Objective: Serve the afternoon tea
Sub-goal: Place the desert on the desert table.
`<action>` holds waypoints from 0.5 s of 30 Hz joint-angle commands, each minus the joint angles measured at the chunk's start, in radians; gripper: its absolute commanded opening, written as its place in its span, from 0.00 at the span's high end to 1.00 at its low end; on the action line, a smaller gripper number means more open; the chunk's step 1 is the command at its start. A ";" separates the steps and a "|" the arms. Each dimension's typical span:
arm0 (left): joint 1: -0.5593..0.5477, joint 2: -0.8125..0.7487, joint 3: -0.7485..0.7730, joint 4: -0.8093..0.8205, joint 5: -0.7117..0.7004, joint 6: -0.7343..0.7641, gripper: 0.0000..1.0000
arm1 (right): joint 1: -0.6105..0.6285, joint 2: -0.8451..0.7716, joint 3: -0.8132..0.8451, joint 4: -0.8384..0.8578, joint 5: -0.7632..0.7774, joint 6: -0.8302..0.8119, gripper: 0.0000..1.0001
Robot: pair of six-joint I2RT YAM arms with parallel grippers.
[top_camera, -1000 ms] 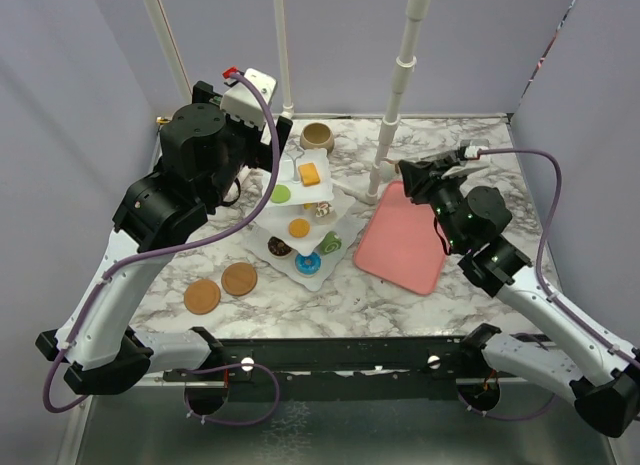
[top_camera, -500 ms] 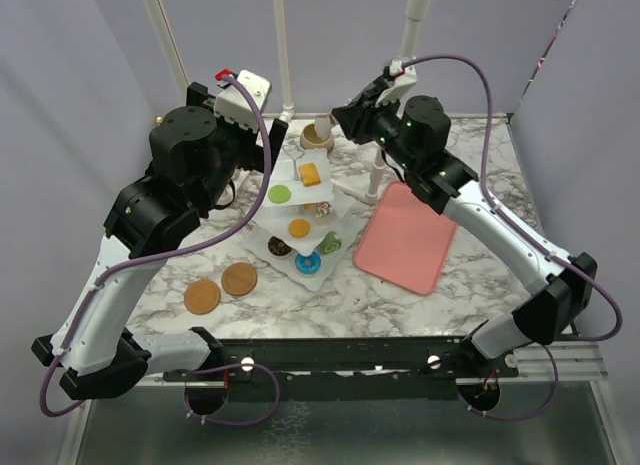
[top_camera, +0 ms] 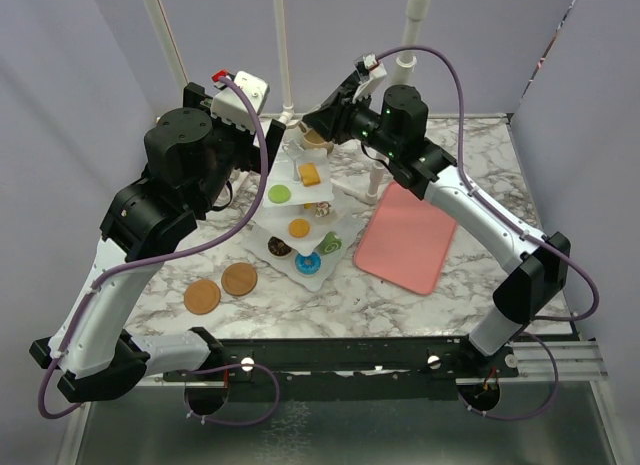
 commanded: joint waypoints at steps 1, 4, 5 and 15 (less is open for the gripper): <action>0.005 -0.016 0.005 -0.005 0.006 0.009 0.01 | 0.004 0.051 0.060 0.048 -0.106 0.060 0.82; 0.005 -0.017 -0.005 -0.002 0.005 0.017 0.01 | 0.003 0.077 0.084 0.055 -0.119 0.097 0.80; 0.005 -0.018 -0.010 0.002 0.003 0.018 0.01 | 0.003 0.086 0.091 0.060 -0.129 0.104 0.80; 0.005 -0.019 -0.010 0.006 -0.004 0.023 0.01 | 0.003 0.131 0.117 0.065 -0.181 0.147 0.69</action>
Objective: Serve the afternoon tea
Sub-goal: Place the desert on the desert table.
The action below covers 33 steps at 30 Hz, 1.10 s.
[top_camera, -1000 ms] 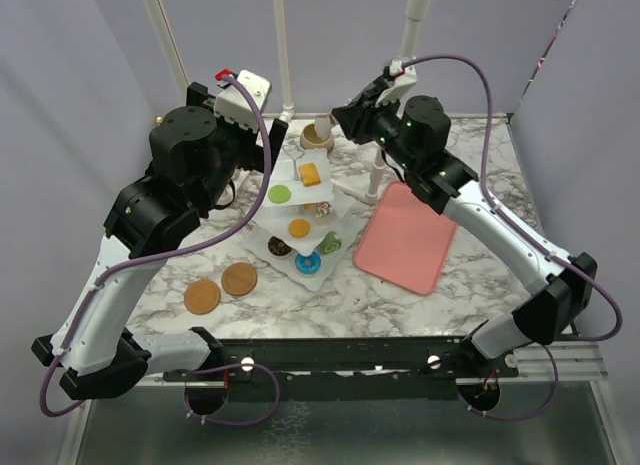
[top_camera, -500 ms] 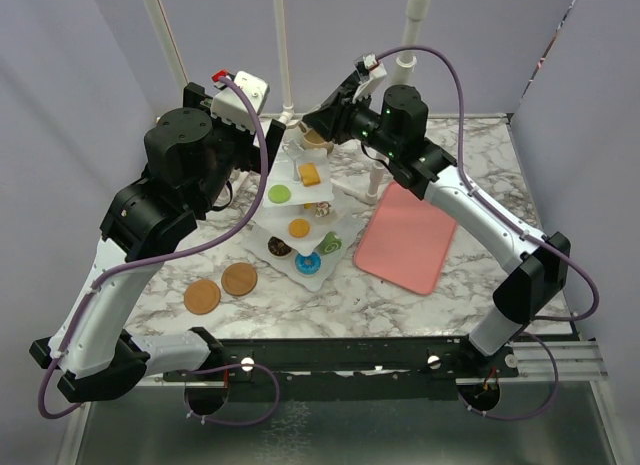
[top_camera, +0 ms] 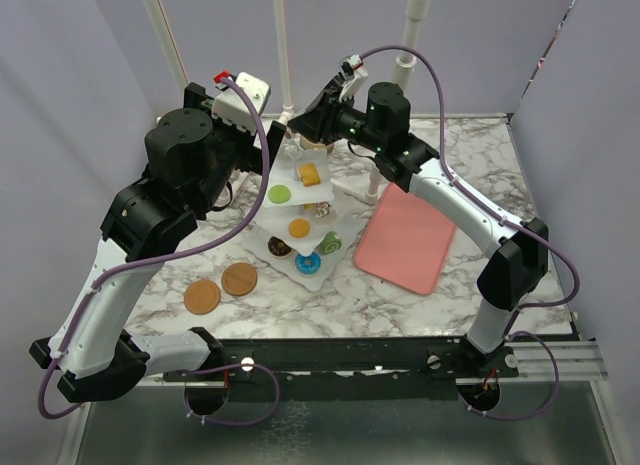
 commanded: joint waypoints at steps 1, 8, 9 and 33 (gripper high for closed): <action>0.005 -0.017 -0.004 0.004 -0.004 0.008 0.01 | 0.003 0.007 0.030 0.035 -0.050 0.023 0.67; 0.005 -0.018 -0.004 0.006 -0.001 0.005 0.01 | 0.003 -0.006 0.014 0.052 -0.049 0.020 0.53; 0.006 -0.018 -0.002 0.007 0.000 0.004 0.01 | 0.003 -0.007 0.011 0.055 -0.051 0.021 0.52; 0.007 0.001 0.006 0.000 0.000 -0.010 0.01 | -0.050 -0.280 -0.030 -0.018 0.236 -0.200 0.50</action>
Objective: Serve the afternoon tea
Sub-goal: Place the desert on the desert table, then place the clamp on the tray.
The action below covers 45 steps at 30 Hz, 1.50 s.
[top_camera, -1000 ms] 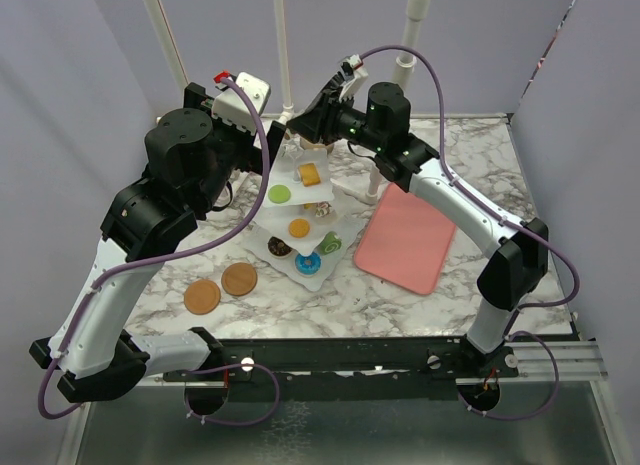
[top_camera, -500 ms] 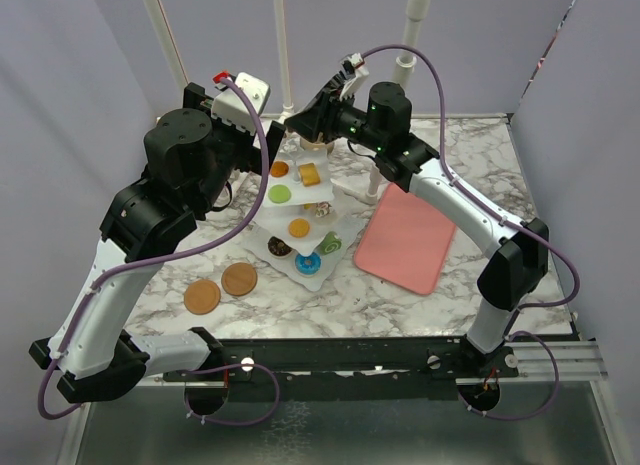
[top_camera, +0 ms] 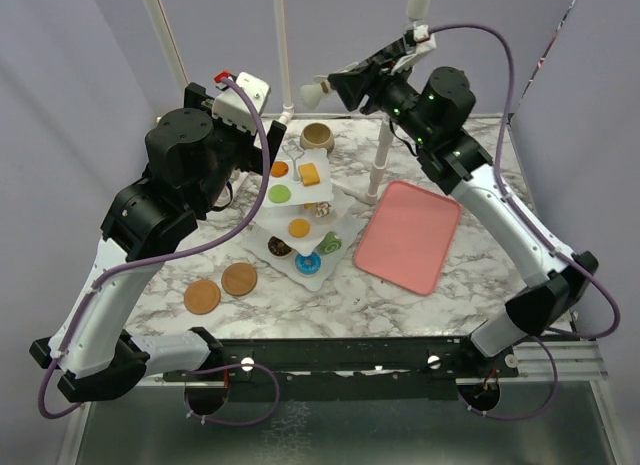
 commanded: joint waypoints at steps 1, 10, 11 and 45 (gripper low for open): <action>0.007 0.000 0.002 0.002 0.001 -0.008 0.01 | -0.001 -0.161 -0.111 -0.026 0.027 -0.046 0.50; 0.007 0.013 0.001 0.004 0.014 -0.002 0.01 | -0.002 -0.498 -0.430 -0.246 0.312 0.017 0.58; 0.007 0.016 0.000 0.004 0.013 -0.002 0.01 | -0.002 -0.506 -0.441 -0.302 0.330 0.031 0.59; 0.007 0.024 -0.013 -0.110 0.038 0.040 0.01 | -0.391 0.112 -0.668 -0.415 0.269 0.203 0.52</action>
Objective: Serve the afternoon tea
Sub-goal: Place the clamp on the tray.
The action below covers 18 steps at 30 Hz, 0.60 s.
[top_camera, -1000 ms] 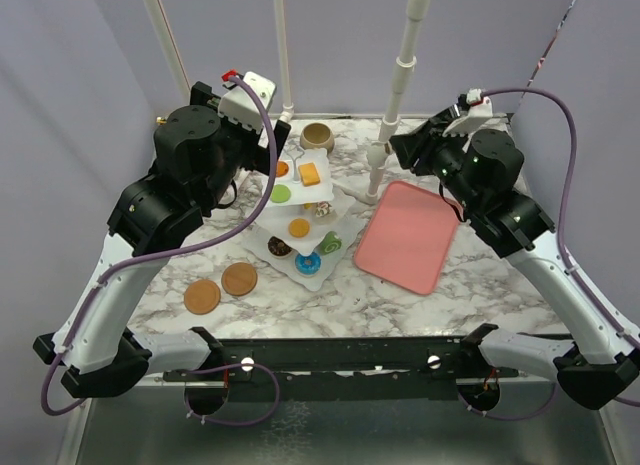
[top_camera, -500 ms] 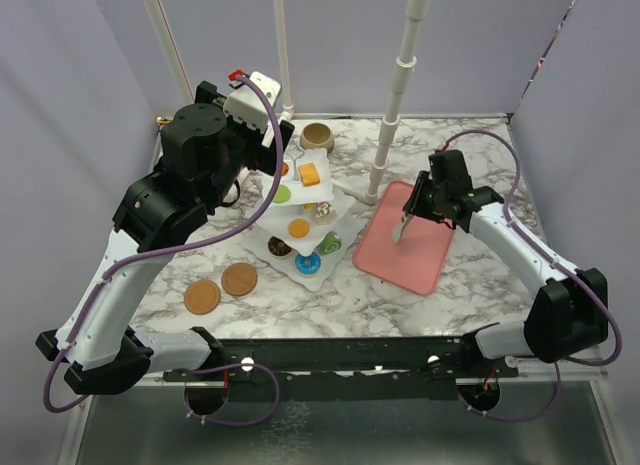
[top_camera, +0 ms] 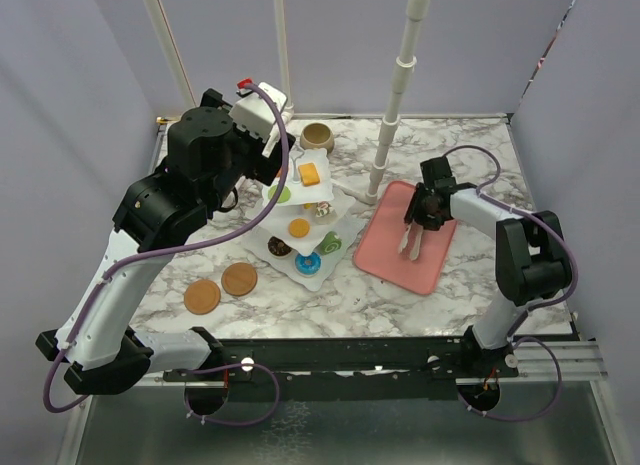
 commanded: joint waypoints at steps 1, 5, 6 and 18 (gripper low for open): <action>0.008 -0.014 -0.018 -0.027 0.022 0.014 0.01 | -0.021 0.033 0.064 0.027 0.069 -0.028 0.50; 0.008 -0.020 -0.032 -0.027 0.032 0.018 0.01 | -0.021 0.038 0.070 0.011 0.097 -0.039 0.32; 0.007 -0.021 -0.036 -0.027 0.036 0.018 0.01 | -0.022 0.035 0.071 0.005 0.096 -0.046 0.25; 0.007 -0.022 -0.052 -0.027 0.050 0.014 0.01 | 0.018 -0.196 0.067 -0.022 0.128 -0.032 0.10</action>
